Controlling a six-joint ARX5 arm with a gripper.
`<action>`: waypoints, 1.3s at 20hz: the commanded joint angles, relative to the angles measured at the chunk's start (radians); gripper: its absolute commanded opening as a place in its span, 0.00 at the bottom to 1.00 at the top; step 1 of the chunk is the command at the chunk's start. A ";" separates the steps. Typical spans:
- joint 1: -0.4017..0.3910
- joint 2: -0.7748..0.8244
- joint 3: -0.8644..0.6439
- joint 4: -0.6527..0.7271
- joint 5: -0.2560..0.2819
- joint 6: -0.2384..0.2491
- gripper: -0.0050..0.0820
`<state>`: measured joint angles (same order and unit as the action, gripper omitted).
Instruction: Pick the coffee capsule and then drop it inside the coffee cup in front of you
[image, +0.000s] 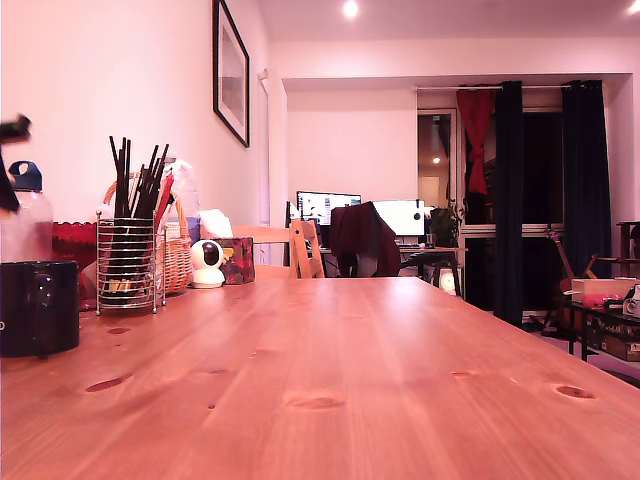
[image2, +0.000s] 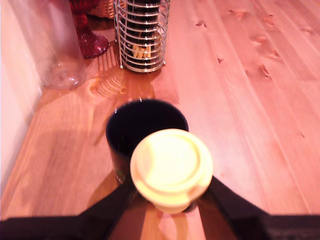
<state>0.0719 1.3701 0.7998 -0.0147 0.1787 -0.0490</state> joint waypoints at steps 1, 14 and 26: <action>0.003 0.028 0.045 -0.027 0.000 0.005 0.23; 0.002 0.280 0.437 -0.419 0.000 0.005 0.23; -0.003 0.449 0.708 -0.700 -0.056 0.024 0.23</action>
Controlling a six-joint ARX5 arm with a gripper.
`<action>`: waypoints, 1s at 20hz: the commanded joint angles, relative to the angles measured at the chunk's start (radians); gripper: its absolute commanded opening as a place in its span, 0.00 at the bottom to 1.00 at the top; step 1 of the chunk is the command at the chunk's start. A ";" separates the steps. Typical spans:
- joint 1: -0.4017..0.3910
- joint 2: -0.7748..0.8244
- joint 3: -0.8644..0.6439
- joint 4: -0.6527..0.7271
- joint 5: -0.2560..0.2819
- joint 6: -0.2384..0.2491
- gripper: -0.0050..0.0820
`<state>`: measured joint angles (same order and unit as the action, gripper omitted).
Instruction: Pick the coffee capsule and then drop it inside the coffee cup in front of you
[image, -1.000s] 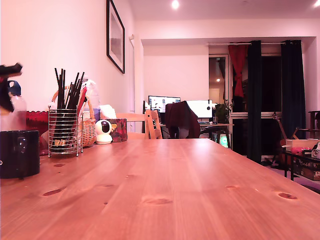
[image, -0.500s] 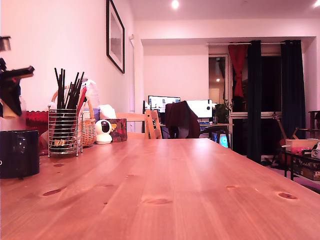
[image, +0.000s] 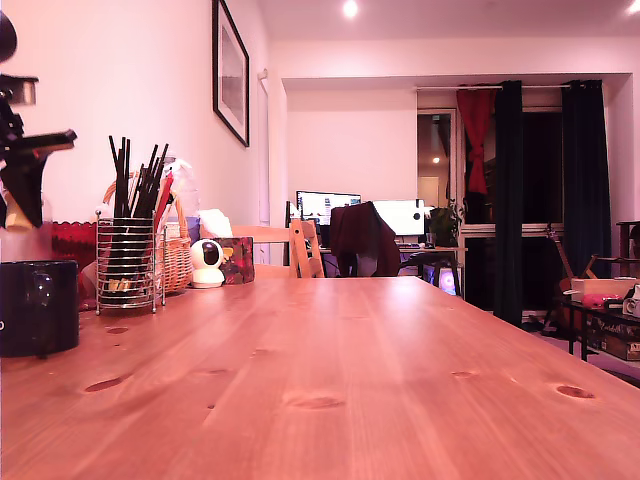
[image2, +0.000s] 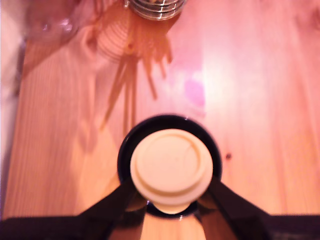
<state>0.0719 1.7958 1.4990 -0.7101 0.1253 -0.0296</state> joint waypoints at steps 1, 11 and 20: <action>-0.003 0.031 0.015 -0.008 -0.003 0.004 0.23; -0.013 0.057 0.016 -0.046 -0.003 0.011 0.23; -0.013 0.058 0.016 -0.033 -0.003 0.011 0.23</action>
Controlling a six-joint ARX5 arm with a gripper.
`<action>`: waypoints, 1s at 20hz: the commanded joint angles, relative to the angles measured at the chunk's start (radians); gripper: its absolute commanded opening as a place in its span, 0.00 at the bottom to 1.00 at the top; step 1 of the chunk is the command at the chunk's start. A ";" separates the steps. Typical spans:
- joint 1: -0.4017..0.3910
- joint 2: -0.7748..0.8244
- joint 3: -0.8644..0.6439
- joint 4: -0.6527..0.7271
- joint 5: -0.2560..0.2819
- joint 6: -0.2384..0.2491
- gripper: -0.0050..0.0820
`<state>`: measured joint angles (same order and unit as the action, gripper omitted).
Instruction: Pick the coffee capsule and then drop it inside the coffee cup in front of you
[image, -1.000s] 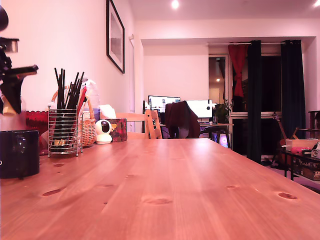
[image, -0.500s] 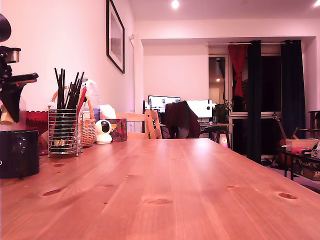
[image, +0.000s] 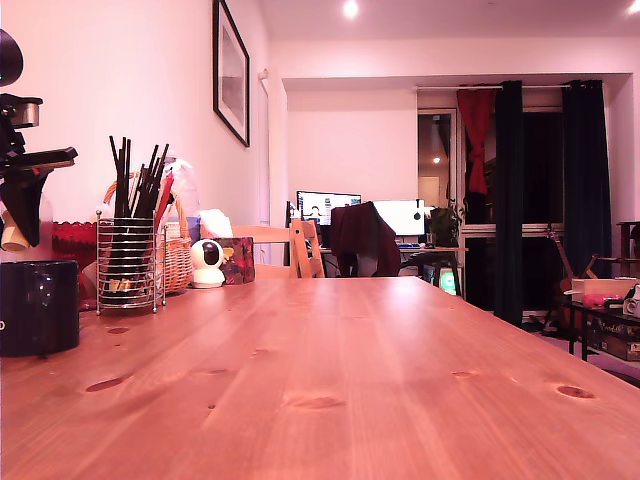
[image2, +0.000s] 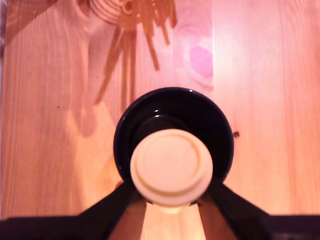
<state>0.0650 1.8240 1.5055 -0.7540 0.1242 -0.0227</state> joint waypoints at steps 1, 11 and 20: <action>-0.006 0.029 0.010 0.018 -0.002 0.005 0.23; -0.006 0.029 0.010 0.021 -0.002 0.004 0.23; -0.006 0.028 0.011 0.029 -0.001 0.005 0.90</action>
<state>0.0650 1.8240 1.5055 -0.7319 0.1242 -0.0227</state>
